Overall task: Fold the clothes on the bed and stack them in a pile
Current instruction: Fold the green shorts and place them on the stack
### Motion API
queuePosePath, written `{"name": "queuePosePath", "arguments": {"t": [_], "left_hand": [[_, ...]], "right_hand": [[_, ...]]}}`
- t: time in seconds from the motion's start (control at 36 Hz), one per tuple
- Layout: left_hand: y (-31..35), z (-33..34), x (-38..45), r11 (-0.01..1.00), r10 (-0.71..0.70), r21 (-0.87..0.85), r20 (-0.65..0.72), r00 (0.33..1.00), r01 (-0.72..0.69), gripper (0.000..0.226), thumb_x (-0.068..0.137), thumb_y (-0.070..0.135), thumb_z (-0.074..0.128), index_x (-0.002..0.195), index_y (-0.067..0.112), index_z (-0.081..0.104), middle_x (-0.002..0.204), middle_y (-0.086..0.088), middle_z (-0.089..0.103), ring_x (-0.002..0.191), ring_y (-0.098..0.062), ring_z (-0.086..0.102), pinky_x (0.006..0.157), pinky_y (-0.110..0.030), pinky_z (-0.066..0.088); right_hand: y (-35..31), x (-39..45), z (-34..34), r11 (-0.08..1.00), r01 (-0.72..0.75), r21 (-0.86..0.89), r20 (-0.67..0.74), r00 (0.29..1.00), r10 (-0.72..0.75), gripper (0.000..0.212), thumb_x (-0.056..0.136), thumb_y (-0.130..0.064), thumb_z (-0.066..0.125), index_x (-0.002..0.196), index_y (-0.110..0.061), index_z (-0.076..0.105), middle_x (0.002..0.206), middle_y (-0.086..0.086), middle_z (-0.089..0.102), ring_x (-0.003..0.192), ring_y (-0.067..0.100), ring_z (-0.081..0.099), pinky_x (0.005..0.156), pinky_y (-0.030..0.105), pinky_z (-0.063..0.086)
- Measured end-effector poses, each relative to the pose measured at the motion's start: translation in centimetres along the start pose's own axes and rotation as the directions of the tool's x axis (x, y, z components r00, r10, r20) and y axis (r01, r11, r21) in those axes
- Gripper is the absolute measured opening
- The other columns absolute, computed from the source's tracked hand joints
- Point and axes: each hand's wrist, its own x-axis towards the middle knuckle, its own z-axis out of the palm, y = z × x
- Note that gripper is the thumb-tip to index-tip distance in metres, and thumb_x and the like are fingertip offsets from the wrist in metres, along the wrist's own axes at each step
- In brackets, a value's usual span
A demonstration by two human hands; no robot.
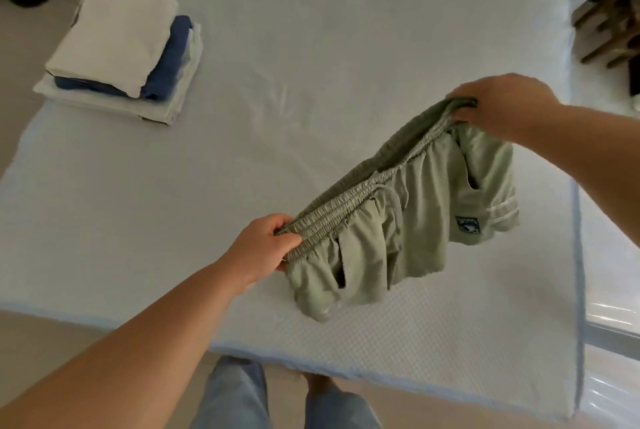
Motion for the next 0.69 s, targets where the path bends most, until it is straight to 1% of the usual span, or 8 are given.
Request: {"name": "queuePosePath", "arguments": {"t": [0.08,0.17,0.28,0.33,0.39,0.44,0.56,0.69], "left_hand": [[-2.8,-2.7,3.9,0.998,-0.047,-0.047,-0.127,0.991,0.041,0.014,0.087,0.009,0.057,0.085,0.021,0.064,0.085,-0.008,0.068,0.074,-0.019,0.066,0.060,-0.030,0.056],[-6.3,-6.3,7.5,0.992,-0.099,-0.092,-0.219,0.971,0.081,0.012,0.088,0.011,0.056,0.090,0.020,0.064,0.089,-0.009,0.068,0.079,-0.023,0.067,0.065,-0.036,0.058],[-11.5,-11.3,11.5,0.991,-0.130,-0.019,-0.330,0.935,0.131,0.006,0.088,0.016,0.056,0.091,0.017,0.061,0.088,-0.010,0.067,0.083,-0.030,0.065,0.077,-0.047,0.054],[-14.4,-13.5,13.1,0.984,-0.137,0.054,-0.382,0.914,0.171,0.011,0.089,0.017,0.055,0.098,0.014,0.061,0.084,-0.005,0.064,0.080,-0.026,0.062,0.071,-0.038,0.052],[-17.1,-15.3,14.2,0.973,-0.128,0.125,-0.412,0.902,0.195,0.011,0.090,0.018,0.053,0.099,0.016,0.059,0.076,0.006,0.058,0.070,-0.013,0.056,0.057,-0.025,0.041],[-19.1,-16.6,14.8,0.959,-0.121,0.187,-0.412,0.903,0.214,0.006,0.090,0.018,0.051,0.093,0.022,0.056,0.072,0.013,0.053,0.065,-0.001,0.048,0.050,-0.016,0.029],[-21.2,-17.7,15.0,0.947,-0.105,0.244,-0.374,0.921,0.207,0.011,0.090,0.019,0.051,0.082,0.027,0.053,0.068,0.010,0.056,0.061,-0.002,0.051,0.045,-0.014,0.028],[-21.6,-18.1,15.1,0.933,-0.083,0.297,-0.373,0.924,0.204,0.015,0.088,0.021,0.050,0.074,0.027,0.049,0.061,0.007,0.054,0.057,-0.007,0.051,0.046,-0.018,0.026]], "right_hand": [[-5.0,5.5,2.0,0.988,0.111,-0.103,-0.020,0.993,-0.113,0.026,0.096,-0.034,0.042,0.117,-0.026,0.056,0.101,0.008,0.064,0.089,0.028,0.055,0.070,0.036,0.039],[-11.3,11.2,4.9,0.964,0.207,-0.166,-0.029,0.976,-0.215,0.026,0.097,-0.032,0.041,0.115,-0.023,0.058,0.102,0.010,0.063,0.096,0.031,0.055,0.070,0.035,0.037],[-20.5,17.7,9.6,0.951,0.245,-0.188,-0.053,0.965,-0.259,0.026,0.095,-0.024,0.044,0.115,-0.024,0.060,0.110,0.010,0.058,0.105,0.030,0.048,0.079,0.037,0.038],[-25.1,20.1,12.3,0.942,0.276,-0.190,-0.061,0.954,-0.292,0.027,0.094,-0.021,0.044,0.115,-0.024,0.061,0.111,0.010,0.057,0.105,0.030,0.047,0.082,0.037,0.037],[-29.1,21.8,14.9,0.935,0.307,-0.179,-0.071,0.944,-0.323,0.027,0.094,-0.020,0.044,0.116,-0.022,0.059,0.113,0.010,0.057,0.106,0.030,0.046,0.084,0.038,0.036],[-32.5,23.2,17.0,0.939,0.313,-0.143,-0.082,0.942,-0.326,0.027,0.095,-0.019,0.045,0.119,-0.020,0.057,0.114,0.011,0.055,0.108,0.030,0.045,0.085,0.038,0.036],[-37.0,25.0,19.3,0.944,0.318,-0.085,-0.130,0.936,-0.327,0.029,0.093,-0.015,0.048,0.120,-0.018,0.056,0.116,0.011,0.055,0.108,0.030,0.045,0.084,0.037,0.035],[-39.4,26.2,19.6,0.948,0.319,0.000,-0.139,0.939,-0.316,0.032,0.093,-0.018,0.048,0.124,-0.020,0.054,0.122,0.010,0.053,0.113,0.029,0.043,0.088,0.037,0.033]]}}
